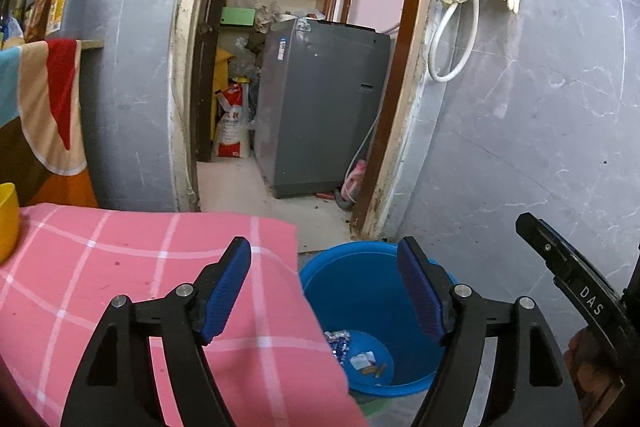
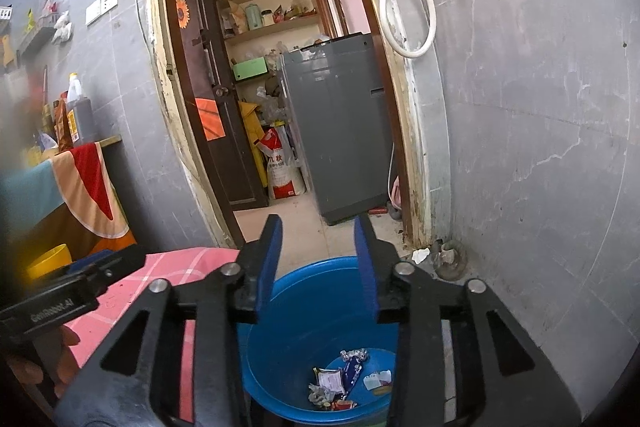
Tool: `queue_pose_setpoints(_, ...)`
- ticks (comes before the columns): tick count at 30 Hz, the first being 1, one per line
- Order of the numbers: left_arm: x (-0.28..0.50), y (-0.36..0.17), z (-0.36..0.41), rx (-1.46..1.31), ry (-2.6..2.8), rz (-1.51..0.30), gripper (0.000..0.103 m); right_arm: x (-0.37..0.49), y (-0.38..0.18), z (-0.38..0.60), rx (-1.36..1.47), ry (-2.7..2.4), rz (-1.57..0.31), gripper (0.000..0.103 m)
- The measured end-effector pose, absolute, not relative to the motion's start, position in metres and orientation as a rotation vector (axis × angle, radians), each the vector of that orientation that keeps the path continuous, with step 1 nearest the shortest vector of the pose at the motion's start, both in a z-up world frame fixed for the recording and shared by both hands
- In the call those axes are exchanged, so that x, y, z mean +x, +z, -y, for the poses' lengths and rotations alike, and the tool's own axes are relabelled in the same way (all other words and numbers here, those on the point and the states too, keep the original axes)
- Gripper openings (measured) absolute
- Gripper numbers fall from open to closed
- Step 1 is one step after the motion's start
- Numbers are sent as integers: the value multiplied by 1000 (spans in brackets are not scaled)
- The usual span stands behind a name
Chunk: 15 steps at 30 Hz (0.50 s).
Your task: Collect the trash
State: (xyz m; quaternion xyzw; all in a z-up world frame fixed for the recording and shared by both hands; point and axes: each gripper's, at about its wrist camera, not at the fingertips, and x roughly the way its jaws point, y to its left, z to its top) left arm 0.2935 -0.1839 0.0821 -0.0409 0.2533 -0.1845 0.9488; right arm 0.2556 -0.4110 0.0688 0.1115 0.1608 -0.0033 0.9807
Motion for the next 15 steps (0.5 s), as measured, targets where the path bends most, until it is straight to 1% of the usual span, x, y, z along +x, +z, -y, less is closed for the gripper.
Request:
queue_pose_setpoints(1,292,82,182,-83,-370,-512,79,255,69,410,222,-6,-321,51)
queue_pose_setpoints(2,290,83,178,-86,-361,-502,82,254,70,409,219,-6,-318,56)
queue_pose_setpoints(3,288,84,176,-90,-357,-495,82,253,70,408,215,-7,-317,61)
queue_pose_setpoints(6,284,84,166,-97,-346,-493,83,251,72,404,203,-10,-312,72)
queue_pose_setpoints(7,283,85,164,-99,-340,-491,83,250,73,402,199,-10,-310,74)
queue_pose_setpoints(8,281,85,160,-100,-335,-488,84,249,74,400,192,-9,-307,79)
queue_pose_setpoints(9,278,86,158,-101,-331,-484,91,247,75,399,185,-8,-303,83)
queue_pose_setpoints(11,271,88,150,-112,-317,-459,100,242,77,397,175,-7,-289,89)
queue_pose_setpoints(12,269,89,147,-120,-316,-445,100,238,78,396,174,-8,-279,93)
queue_pose_setpoints(15,258,92,137,-139,-323,-424,100,228,82,393,169,-6,-253,101)
